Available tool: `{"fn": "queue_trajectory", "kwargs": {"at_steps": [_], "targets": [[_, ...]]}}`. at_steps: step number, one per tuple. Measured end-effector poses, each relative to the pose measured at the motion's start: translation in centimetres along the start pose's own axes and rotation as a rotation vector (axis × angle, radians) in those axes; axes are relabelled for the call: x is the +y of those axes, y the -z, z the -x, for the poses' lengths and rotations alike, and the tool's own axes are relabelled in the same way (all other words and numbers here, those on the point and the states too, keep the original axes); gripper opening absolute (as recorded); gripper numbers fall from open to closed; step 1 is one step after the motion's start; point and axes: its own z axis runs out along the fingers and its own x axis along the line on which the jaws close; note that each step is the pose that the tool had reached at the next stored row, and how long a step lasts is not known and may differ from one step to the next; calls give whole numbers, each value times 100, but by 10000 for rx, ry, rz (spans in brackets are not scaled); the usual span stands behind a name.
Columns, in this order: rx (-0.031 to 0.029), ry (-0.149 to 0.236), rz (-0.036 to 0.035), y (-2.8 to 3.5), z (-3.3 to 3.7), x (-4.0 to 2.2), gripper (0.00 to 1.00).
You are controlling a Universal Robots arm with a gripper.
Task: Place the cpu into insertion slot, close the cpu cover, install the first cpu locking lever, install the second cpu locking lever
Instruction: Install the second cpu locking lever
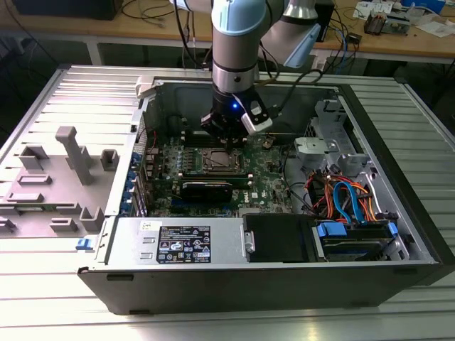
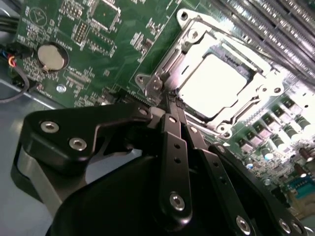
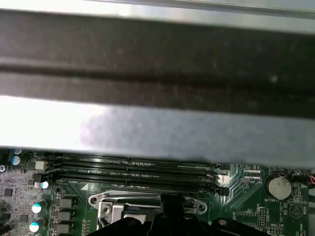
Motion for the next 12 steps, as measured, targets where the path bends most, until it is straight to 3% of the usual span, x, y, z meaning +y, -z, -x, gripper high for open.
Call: {"fn": "queue_trajectory", "kwargs": {"at_steps": [7,12], "targets": [[0,1,-1,5,-5,-73,11],[0,0,-1,5,-6,-79,11]]}}
